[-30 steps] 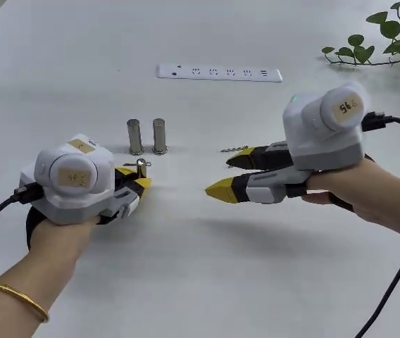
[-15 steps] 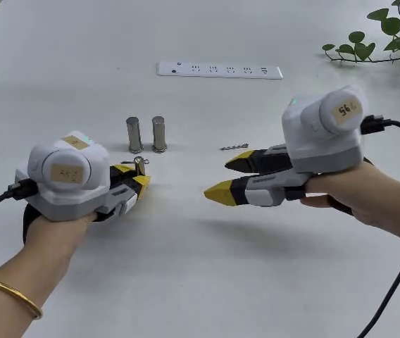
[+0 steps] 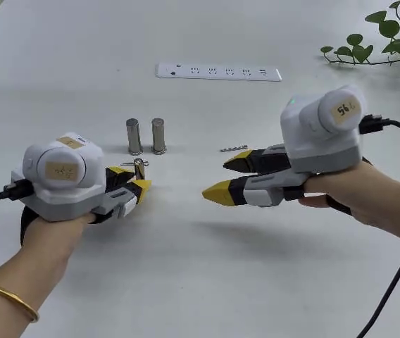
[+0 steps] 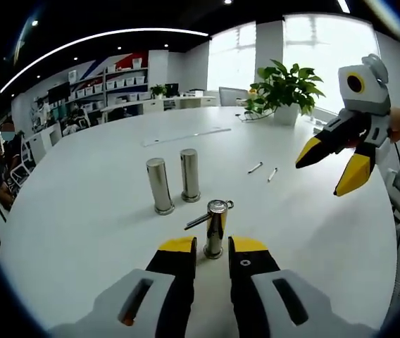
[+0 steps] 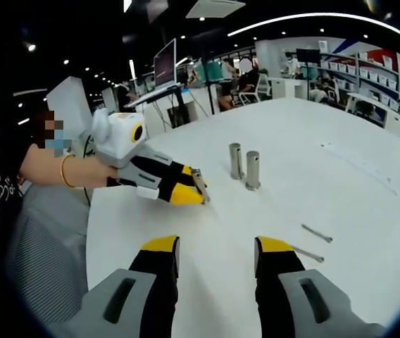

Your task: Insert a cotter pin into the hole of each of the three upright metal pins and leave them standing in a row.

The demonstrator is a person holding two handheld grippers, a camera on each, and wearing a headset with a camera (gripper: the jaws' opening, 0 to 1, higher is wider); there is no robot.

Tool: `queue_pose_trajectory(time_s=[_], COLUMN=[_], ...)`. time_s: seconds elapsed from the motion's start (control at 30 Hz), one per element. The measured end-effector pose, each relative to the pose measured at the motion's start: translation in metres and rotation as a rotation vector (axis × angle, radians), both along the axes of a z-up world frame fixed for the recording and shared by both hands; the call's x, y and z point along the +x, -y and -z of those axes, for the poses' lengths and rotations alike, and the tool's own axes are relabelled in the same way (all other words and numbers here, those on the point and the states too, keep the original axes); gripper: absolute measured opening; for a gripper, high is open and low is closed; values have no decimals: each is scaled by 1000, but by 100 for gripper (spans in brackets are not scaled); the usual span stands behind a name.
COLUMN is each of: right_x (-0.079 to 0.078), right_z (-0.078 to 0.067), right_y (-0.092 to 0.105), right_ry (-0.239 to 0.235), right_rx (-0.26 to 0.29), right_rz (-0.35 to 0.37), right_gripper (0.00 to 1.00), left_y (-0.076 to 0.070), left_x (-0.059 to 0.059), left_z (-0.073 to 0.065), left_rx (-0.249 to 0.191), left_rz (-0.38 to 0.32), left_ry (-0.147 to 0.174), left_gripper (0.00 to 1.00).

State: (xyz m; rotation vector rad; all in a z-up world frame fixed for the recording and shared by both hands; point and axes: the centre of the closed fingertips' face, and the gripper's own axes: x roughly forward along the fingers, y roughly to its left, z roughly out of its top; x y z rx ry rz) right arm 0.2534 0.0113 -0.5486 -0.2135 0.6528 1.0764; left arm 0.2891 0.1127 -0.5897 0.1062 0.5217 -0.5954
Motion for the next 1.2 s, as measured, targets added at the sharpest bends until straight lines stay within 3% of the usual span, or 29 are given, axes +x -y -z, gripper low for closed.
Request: queue_pose_trajectory(time_s=[0.27,0.43,0.63,0.9,1.03,1.2], right_x=[0,7,15,40,59,67], right_z=[-3,-6,-11,-13,-14,-14], right_y=[-2,-3,-8,-19,-29,-43], right_ry=[4,4,6,30,47,65], right_rx=[5,27,61,100,125,132], right_rz=[0,29,50,103,123,142], right_gripper=[38,37,35,34,33,33], left_y=[-2,-4,-9,-12,-11,-9], left_x=[-3,-5,-8,-22,-31,-38], left_z=[1,-15,-27,-39,-45,-50], left_rx=[-4,-47,-65,-82,-57,-85], left_rz=[-5,-27,-43,-53,-30,-30], left_ry=[-10,3,20,24,47,31], left_gripper=[20,28,35,45,48,54])
